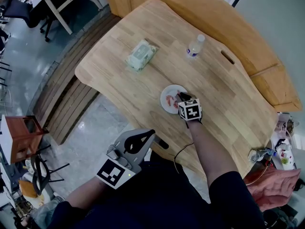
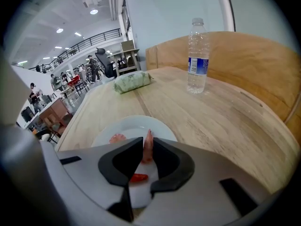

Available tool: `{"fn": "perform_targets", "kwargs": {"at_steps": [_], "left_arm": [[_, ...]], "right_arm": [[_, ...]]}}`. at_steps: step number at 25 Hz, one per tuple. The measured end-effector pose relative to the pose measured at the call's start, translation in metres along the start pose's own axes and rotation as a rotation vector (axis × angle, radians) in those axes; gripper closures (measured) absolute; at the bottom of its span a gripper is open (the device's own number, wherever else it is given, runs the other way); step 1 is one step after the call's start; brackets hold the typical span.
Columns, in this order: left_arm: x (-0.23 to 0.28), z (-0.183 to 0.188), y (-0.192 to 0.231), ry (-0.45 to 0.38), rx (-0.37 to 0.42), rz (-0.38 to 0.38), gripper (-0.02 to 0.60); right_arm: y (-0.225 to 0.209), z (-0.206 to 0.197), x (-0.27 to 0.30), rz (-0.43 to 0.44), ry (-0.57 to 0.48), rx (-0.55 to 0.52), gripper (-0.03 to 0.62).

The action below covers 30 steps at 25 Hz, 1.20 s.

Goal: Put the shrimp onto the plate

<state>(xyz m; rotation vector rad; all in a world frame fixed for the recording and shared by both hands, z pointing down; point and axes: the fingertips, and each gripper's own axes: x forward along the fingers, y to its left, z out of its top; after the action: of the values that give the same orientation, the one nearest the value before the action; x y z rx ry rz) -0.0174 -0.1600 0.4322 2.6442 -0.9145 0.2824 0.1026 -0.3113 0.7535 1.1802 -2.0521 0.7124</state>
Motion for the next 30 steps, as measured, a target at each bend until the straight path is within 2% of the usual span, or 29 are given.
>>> {"fn": "perform_targets", "kwargs": {"at_steps": [6,14,30], "left_arm": [[-0.001,-0.001,-0.002,0.005,0.000,-0.001,0.577],[-0.004,-0.002,-0.009,0.004,-0.001,-0.023,0.578],[-0.014,0.021,-0.036,-0.052,0.074,-0.130,0.577]], "right_arm": [[-0.001,0.000,-0.001,0.005,-0.011,0.011,0.509],[0.002,0.014,-0.016,0.005,-0.074,0.014,0.493],[0.045,0.029,-0.102,0.005,-0.219,0.066,0.493]]}}
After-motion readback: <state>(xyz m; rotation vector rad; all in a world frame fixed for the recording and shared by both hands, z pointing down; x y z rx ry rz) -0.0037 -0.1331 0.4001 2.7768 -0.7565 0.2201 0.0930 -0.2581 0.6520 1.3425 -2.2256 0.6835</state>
